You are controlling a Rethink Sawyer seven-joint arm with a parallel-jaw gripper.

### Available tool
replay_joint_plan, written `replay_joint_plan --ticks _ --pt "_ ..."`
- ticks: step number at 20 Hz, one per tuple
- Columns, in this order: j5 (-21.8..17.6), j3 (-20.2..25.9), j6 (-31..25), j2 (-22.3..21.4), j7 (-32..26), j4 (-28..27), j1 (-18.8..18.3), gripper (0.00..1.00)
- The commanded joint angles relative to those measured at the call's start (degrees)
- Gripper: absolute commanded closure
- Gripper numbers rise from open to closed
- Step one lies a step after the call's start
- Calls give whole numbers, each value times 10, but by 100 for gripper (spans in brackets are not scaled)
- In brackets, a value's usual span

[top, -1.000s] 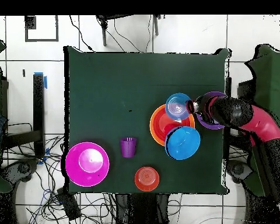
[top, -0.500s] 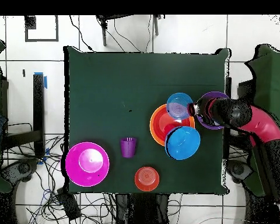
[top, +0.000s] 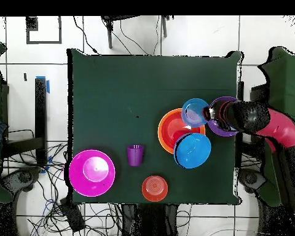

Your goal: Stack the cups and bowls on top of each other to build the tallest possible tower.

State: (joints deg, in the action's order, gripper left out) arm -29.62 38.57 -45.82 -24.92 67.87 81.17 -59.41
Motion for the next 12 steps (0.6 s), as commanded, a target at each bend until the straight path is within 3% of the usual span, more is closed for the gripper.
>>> replay_joint_plan --ticks 1,12 --pt "-50 -49 -53 -6 -56 -39 24 100" --pt "-42 -46 -56 -5 -78 -31 18 100"
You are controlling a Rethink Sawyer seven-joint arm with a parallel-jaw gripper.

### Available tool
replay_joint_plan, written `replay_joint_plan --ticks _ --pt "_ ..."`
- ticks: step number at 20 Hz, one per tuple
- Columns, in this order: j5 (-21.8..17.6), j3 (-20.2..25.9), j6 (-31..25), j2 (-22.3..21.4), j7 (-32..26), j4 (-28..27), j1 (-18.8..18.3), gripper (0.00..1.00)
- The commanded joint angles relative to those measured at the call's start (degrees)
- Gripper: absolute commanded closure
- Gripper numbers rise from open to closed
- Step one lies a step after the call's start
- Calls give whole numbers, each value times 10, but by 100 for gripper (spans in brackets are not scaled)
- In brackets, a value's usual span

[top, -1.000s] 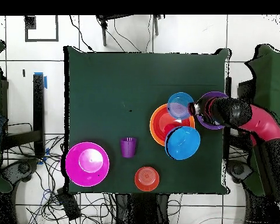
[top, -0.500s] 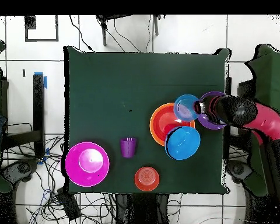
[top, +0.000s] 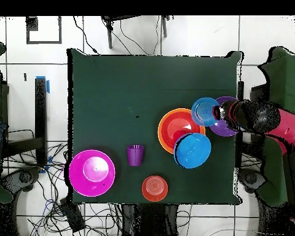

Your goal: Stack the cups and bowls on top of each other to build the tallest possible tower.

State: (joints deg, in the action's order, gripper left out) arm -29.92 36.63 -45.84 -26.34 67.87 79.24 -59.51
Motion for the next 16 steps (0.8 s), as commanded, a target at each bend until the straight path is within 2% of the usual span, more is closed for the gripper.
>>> replay_joint_plan --ticks 1,16 --pt "-38 -26 -53 8 -78 -7 18 100" --pt "-33 -19 -38 18 -77 11 8 100"
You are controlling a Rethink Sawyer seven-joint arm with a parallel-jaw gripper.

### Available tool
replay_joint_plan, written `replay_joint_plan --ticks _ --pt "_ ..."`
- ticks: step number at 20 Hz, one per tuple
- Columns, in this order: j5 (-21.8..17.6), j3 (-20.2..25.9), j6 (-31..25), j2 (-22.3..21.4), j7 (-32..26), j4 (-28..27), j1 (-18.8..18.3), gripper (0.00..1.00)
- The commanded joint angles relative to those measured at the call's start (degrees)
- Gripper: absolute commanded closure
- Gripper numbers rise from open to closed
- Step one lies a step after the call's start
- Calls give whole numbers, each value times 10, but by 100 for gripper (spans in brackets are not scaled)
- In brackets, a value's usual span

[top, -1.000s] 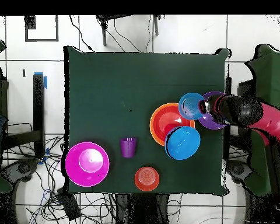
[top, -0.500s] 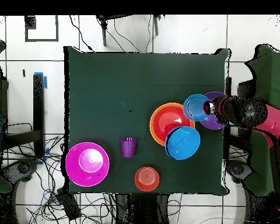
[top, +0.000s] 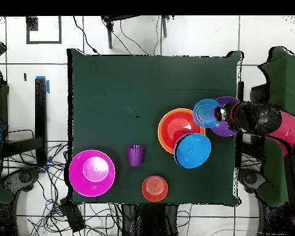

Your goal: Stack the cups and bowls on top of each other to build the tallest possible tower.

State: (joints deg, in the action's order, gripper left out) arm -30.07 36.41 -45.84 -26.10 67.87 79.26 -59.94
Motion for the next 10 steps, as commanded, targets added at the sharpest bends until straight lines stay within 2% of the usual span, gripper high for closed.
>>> replay_joint_plan --ticks 1,7,8,10 --pt "-30 -17 -38 18 -76 9 13 100" --pt "-26 -11 -37 23 -81 11 6 100" --pt "-32 -5 -41 24 -104 13 2 0" --pt "-24 -4 -38 25 -94 15 -2 0"
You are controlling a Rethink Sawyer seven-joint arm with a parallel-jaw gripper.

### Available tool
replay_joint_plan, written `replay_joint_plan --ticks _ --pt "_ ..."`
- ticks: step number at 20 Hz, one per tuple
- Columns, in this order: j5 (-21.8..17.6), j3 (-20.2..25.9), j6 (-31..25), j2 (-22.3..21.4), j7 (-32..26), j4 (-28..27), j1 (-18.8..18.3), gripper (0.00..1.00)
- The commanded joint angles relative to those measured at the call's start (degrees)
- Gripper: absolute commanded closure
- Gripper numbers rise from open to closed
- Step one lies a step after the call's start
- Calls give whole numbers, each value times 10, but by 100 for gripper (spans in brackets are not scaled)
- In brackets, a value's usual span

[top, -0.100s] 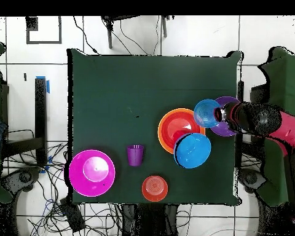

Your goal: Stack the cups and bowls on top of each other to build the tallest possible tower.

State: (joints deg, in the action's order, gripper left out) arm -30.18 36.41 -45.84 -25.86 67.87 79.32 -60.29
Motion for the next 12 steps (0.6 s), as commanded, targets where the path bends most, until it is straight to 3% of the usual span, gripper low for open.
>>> replay_joint_plan --ticks 1,3,12 --pt "-19 -3 -37 23 -89 16 0 0" --pt "-28 -4 -61 12 -117 19 1 0" --pt "-20 -10 -70 9 -88 14 10 0"
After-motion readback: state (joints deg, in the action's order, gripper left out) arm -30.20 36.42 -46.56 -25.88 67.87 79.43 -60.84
